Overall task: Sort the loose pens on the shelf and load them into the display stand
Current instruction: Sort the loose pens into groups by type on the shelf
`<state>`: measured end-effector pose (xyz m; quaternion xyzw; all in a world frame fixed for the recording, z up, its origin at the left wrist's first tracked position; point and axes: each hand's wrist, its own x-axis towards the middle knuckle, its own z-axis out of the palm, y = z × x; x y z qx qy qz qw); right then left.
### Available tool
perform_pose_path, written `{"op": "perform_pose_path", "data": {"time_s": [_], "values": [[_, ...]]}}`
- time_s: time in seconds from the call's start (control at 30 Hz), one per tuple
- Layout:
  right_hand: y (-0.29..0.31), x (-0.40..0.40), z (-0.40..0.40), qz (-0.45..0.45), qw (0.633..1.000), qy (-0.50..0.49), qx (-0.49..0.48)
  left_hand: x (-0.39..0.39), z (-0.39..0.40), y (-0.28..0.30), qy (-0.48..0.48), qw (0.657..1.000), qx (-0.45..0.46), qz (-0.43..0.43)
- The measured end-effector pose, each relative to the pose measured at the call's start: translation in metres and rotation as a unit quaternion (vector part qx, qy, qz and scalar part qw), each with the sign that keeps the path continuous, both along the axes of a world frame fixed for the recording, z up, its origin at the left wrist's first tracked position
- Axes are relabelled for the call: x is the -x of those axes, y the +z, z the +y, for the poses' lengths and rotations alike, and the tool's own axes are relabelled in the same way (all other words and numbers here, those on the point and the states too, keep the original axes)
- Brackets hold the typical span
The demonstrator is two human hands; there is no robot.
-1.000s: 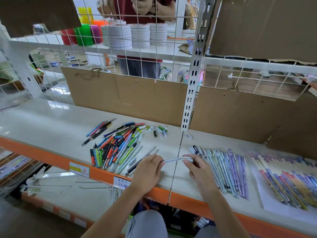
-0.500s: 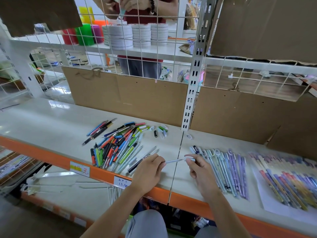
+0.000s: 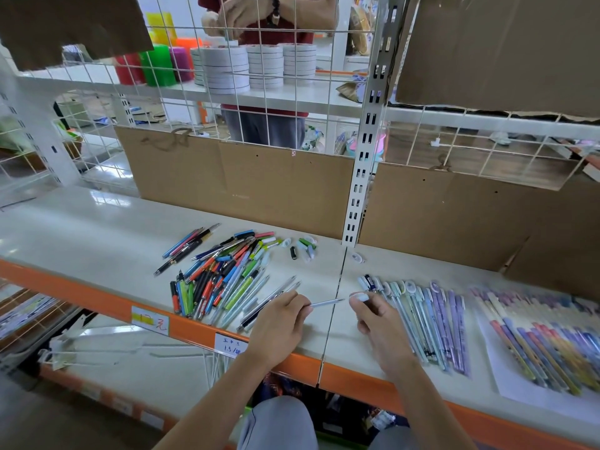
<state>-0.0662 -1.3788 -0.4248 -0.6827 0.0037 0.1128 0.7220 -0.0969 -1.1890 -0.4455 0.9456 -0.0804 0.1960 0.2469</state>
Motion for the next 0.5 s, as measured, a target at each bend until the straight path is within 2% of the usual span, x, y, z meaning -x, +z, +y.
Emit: {"op": "perform_pose_path", "data": {"time_s": [0.17, 0.37, 0.5], "values": [[0.0029, 0.0015, 0.0035, 0.001, 1.0, -0.016, -0.018, 0.0004, -0.0009, 0.0, 0.002, 1.0, 0.009, -0.027], [0.0015, 0.0014, 0.0008, -0.023, 0.999, -0.009, 0.029, -0.0004, -0.0005, -0.0002, 0.004, 1.0, 0.006, -0.027], [0.0006, 0.0005, 0.0011, -0.01, 1.0, -0.016, 0.002, -0.0008, -0.0004, -0.0008, 0.005, 1.0, 0.007, -0.021]]}}
